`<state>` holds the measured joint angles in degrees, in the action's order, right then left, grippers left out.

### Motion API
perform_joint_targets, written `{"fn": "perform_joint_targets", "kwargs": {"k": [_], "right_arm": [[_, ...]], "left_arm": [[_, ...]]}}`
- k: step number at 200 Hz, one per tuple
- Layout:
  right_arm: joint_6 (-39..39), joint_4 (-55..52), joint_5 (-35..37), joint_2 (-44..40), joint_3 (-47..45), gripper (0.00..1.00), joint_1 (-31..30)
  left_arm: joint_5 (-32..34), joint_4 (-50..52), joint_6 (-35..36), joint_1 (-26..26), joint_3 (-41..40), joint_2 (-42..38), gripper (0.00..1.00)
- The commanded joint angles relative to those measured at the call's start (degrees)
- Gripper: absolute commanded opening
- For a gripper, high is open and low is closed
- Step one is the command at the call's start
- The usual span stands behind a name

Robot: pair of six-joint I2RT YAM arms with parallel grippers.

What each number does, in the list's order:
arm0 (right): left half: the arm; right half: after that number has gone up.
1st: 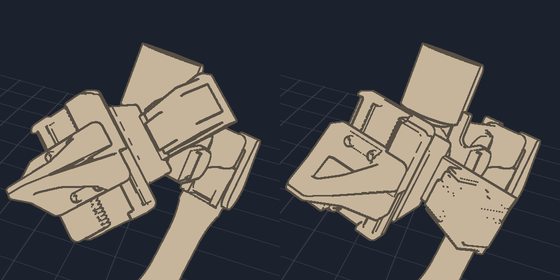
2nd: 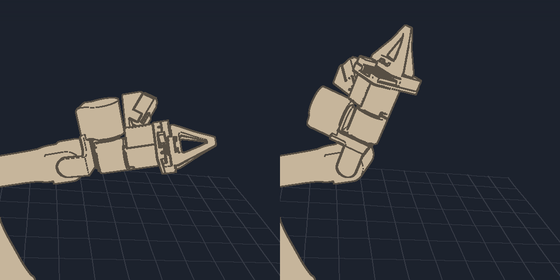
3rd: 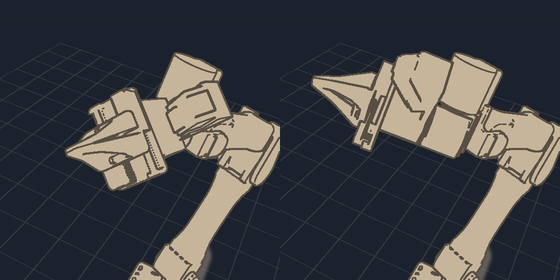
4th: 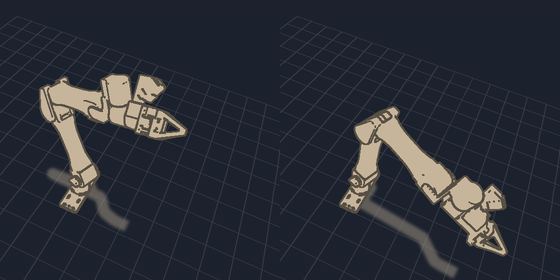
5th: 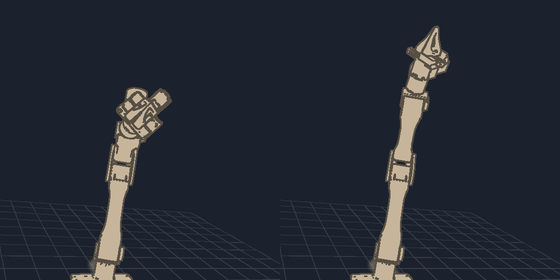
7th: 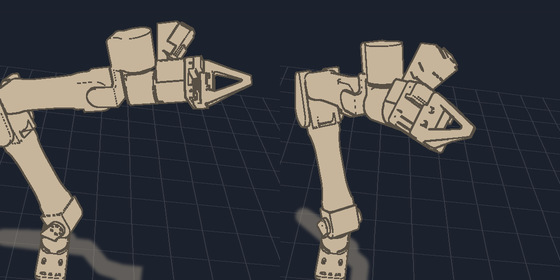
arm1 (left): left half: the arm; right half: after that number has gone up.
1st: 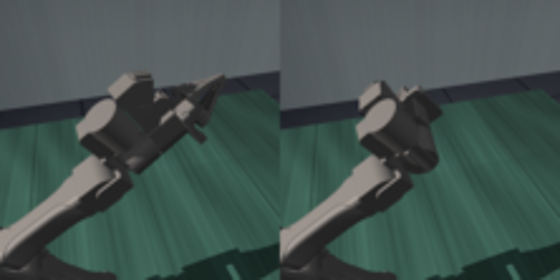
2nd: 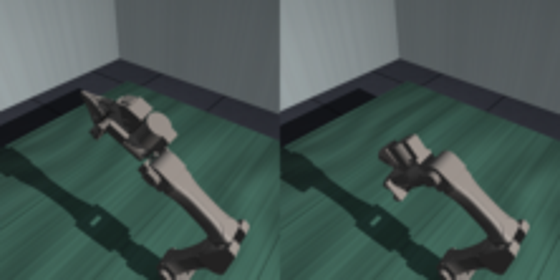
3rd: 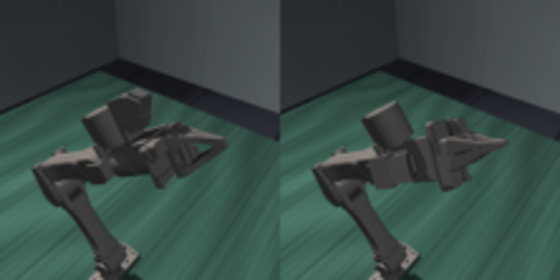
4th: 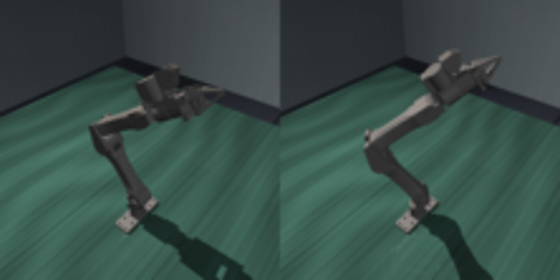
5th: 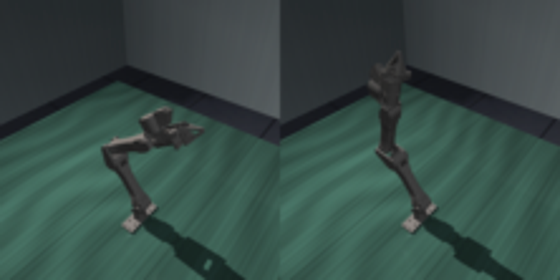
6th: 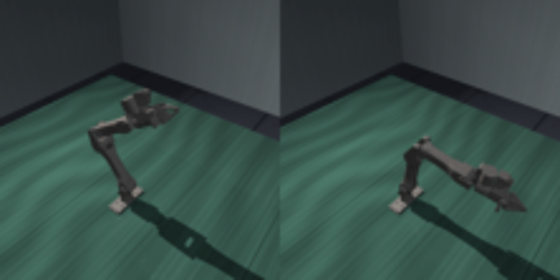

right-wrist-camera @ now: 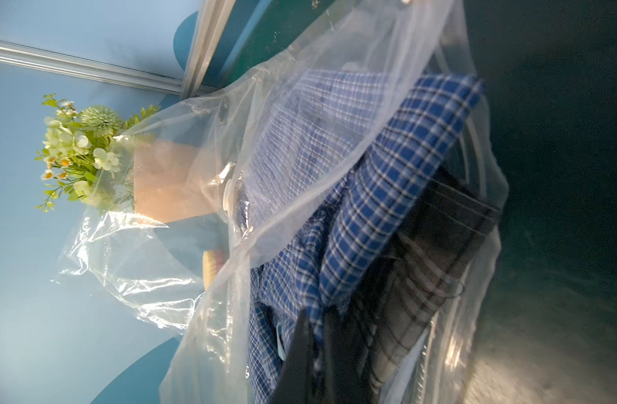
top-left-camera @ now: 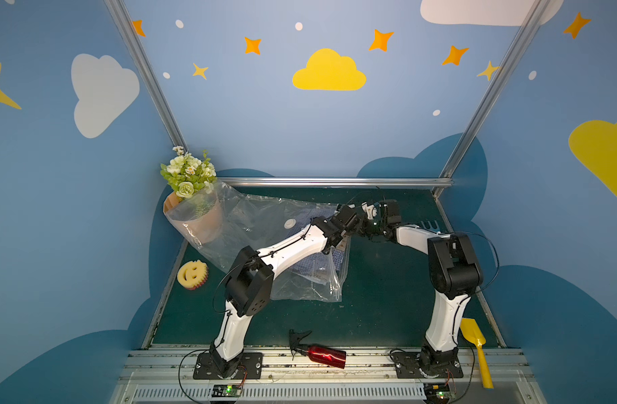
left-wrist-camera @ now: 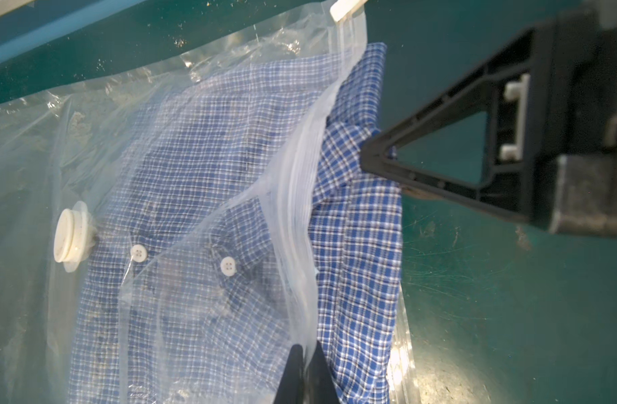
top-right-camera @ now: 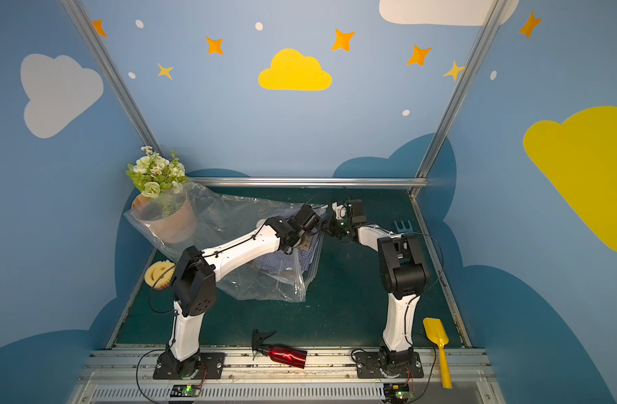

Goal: Take the shirt out of the vacuum bag
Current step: Take out the shirt from the vacuum bag.

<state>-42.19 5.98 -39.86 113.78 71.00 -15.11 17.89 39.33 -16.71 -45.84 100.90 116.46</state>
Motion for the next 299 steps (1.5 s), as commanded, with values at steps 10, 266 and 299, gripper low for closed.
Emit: {"fn": "perform_joint_targets", "kwargs": {"k": [10,266,299], "right_arm": [[1.1,-3.2,-0.3,-3.2,-0.2,0.0,0.6],[11.9,-32.2,6.8,-16.0,4.3,0.0,5.2],[13.0,-33.4,7.2,-18.9,1.0,0.0,8.3]], "left_arm": [[-0.4,-1.0,-0.8,1.2,-1.2,-1.9,0.06],[-2.5,-6.1,-1.4,4.1,-7.0,-3.0,0.07],[-2.4,-6.4,-1.4,4.3,-7.9,-3.5,0.08]]}}
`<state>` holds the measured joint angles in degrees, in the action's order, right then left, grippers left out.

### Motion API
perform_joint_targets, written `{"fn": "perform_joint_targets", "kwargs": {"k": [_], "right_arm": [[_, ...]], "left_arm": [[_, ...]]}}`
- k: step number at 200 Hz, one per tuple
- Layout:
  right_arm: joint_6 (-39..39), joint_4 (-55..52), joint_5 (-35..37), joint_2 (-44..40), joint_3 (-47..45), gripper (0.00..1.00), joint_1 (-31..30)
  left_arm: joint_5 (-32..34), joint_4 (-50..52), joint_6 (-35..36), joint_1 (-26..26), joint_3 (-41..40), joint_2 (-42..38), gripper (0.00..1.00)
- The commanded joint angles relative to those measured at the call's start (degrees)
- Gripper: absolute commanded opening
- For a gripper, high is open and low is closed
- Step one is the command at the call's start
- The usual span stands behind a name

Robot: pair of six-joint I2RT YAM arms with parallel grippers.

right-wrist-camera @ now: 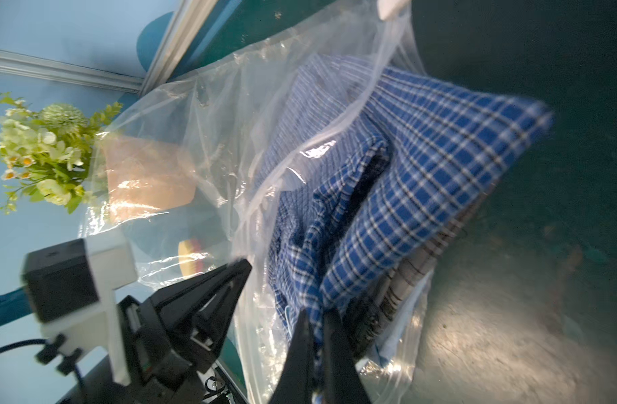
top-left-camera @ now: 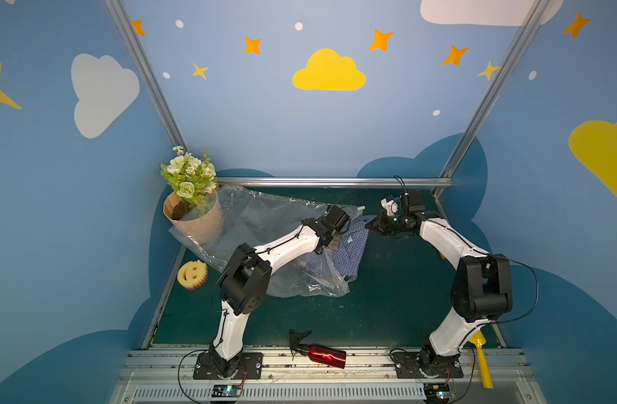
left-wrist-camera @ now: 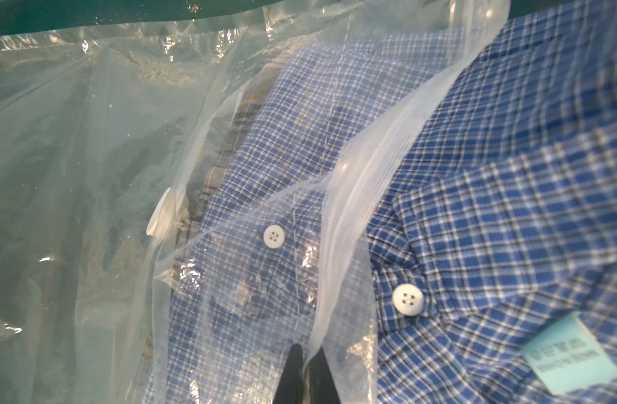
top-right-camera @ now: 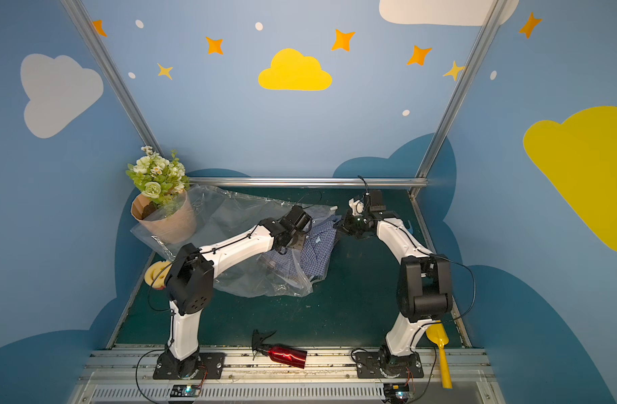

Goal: Take the shirt out of the vacuum bag
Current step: Take out the shirt from the vacuum bag.

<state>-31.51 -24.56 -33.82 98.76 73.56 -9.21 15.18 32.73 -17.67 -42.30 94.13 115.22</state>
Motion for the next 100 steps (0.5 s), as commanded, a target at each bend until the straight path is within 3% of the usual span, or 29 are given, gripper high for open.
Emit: {"fn": "perform_joint_targets", "kwargs": {"k": [1,100], "right_arm": [[2.5,-3.0,1.2,-3.9,-1.5,0.0,2.5],[10.5,-11.9,3.7,-5.2,-1.9,0.0,12.2]], "left_arm": [[0.4,0.2,-0.4,0.8,-1.1,-2.4,0.08],[-0.4,-0.8,-0.6,1.2,-1.6,-1.6,0.08]]}}
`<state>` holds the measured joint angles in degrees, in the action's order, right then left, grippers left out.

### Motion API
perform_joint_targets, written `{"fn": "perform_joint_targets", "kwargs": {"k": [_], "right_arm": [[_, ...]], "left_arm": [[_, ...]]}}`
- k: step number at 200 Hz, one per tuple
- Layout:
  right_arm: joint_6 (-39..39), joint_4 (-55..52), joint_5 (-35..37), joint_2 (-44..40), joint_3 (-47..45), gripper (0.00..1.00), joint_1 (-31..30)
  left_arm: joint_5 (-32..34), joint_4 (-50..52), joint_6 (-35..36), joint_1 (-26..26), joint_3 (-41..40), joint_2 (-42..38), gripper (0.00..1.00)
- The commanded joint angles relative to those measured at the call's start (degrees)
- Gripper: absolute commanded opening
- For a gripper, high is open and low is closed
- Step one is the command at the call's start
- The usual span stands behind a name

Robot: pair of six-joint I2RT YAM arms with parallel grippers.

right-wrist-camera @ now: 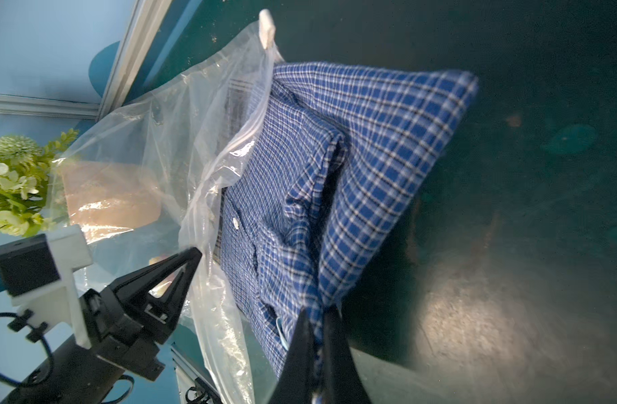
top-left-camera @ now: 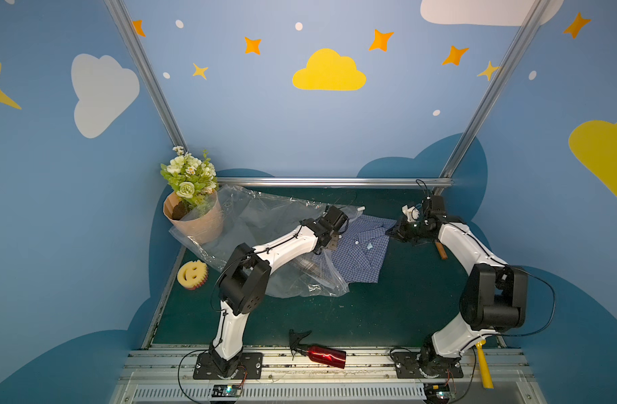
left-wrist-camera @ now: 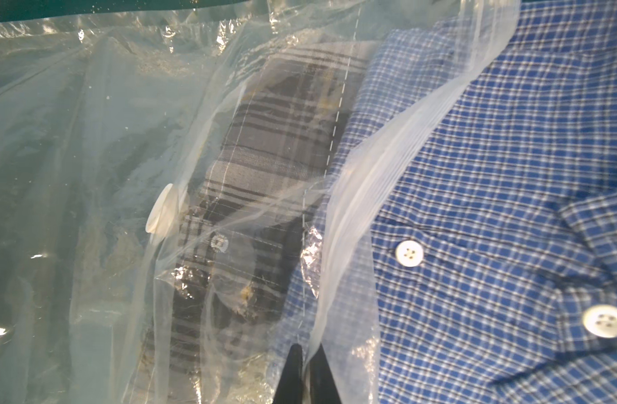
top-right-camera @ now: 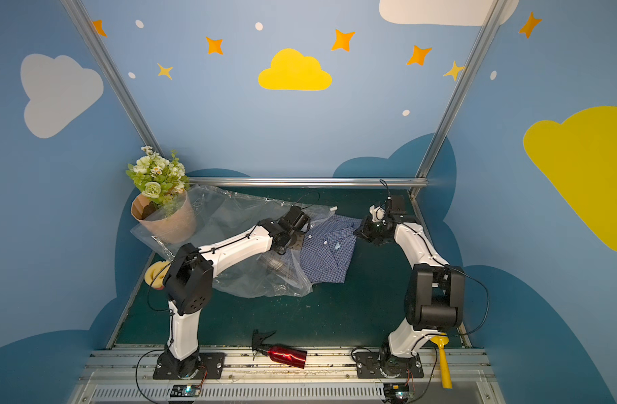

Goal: Take the shirt out of the vacuum bag
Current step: Take out the shirt from the vacuum bag, then place the shirt at the center of the board.

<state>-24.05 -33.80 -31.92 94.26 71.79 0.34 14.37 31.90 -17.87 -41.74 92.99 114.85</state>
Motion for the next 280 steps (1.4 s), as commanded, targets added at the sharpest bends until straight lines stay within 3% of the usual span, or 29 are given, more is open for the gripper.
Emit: {"fn": "perform_joint_targets", "kwargs": {"k": [1,73,118,186,280], "right_arm": [[3.0,-2.7,1.9,-0.7,-0.1,0.0,2.7],[5.4,-1.2,10.9,3.2,-1.7,0.0,9.3],[7.1,-1.4,12.8,7.2,0.4,0.0,14.1],[10.8,-1.4,14.9,13.9,6.9,0.0,14.6],[12.7,-5.0,13.8,26.9,23.4,0.0,16.3]], "left_arm": [[0.4,0.0,-0.5,0.6,-0.4,-1.2,0.08],[-0.8,-1.4,-0.3,1.9,-1.3,-1.4,0.08],[-2.5,-3.5,-0.8,4.0,-3.6,-2.7,0.08],[-3.6,-4.4,-0.9,6.3,-5.5,-3.8,0.08],[-2.6,-4.0,-1.4,8.1,-8.0,-5.9,0.08]]}}
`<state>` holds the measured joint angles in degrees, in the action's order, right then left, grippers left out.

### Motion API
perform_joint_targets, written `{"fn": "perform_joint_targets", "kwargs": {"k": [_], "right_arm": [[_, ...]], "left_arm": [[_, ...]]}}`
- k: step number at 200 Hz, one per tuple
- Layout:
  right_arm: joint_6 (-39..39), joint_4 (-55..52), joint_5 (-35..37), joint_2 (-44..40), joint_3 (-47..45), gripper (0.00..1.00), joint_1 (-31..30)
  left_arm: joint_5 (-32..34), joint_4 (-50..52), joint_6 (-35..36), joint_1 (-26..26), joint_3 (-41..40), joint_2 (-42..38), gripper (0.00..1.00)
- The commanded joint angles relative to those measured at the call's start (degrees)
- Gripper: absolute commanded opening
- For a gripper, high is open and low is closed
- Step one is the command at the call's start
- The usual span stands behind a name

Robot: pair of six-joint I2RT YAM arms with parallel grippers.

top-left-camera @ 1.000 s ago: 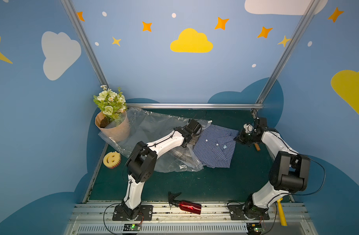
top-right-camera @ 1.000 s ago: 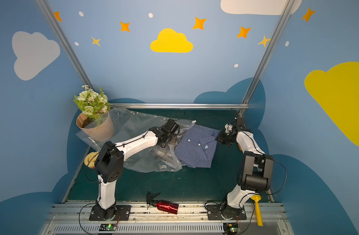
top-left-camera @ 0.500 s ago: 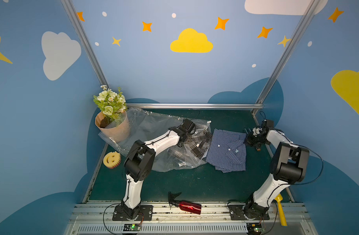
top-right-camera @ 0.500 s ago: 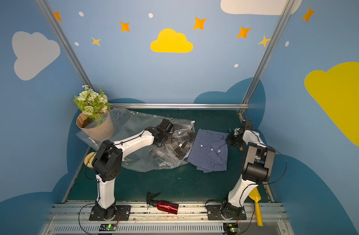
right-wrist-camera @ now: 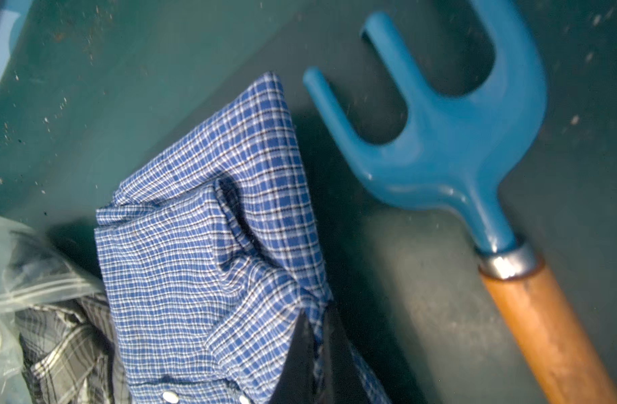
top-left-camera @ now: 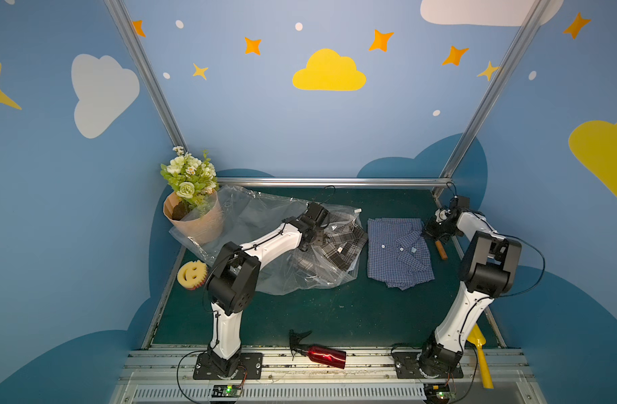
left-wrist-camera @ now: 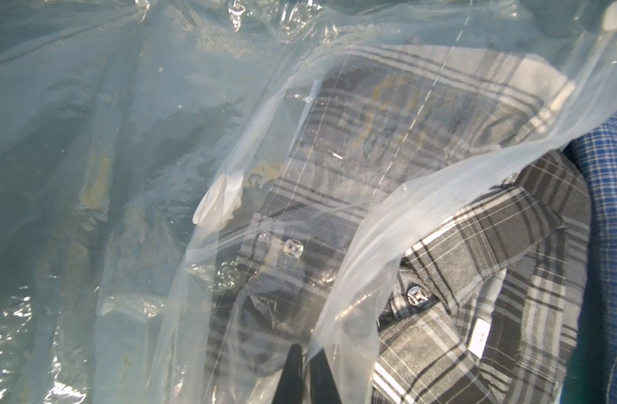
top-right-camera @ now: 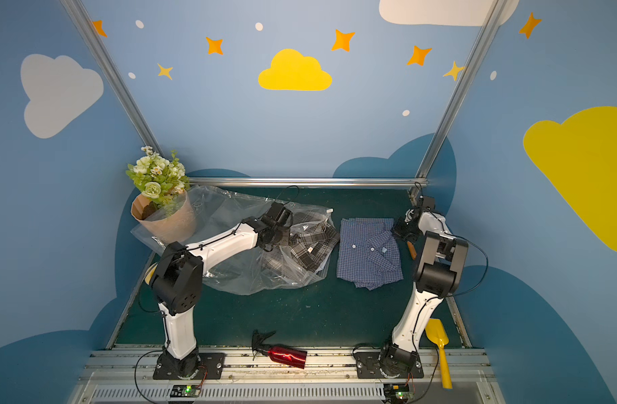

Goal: Take the shirt out of the vacuum bag
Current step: Place the shirt at the center of the board.

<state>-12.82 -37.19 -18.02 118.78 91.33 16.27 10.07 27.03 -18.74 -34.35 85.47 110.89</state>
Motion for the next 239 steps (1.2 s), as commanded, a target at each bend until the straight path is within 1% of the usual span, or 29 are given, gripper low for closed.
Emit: {"fn": "perform_joint_targets", "kwargs": {"k": [1,63,105,172,200,216,239], "right_arm": [[1.5,-1.7,0.0,2.5,4.1,0.0,0.4],[1.8,-3.6,-1.6,9.4,12.3,0.0,1.4],[2.6,-4.6,-1.9,12.2,15.0,0.0,1.8],[3.4,-6.4,-0.3,13.2,18.2,0.0,3.1],[3.5,-6.2,-1.9,12.9,18.2,0.0,3.2],[3.9,-5.1,-3.9,12.6,17.5,0.0,2.9],[4.8,-4.5,-4.5,12.6,17.1,0.0,1.4]], "left_arm": [[1.7,0.9,-0.5,0.8,-0.5,-1.9,0.08],[2.1,1.9,-0.5,0.9,0.4,-1.5,0.08],[2.6,2.5,-0.7,0.9,0.8,-1.6,0.08],[2.6,2.9,-0.5,1.0,1.2,-1.4,0.08],[2.1,2.9,-0.6,0.9,1.5,-1.0,0.08],[1.8,2.9,-0.5,1.0,1.9,-0.9,0.08],[1.6,2.9,-0.5,0.9,2.2,-0.8,0.08]]}}
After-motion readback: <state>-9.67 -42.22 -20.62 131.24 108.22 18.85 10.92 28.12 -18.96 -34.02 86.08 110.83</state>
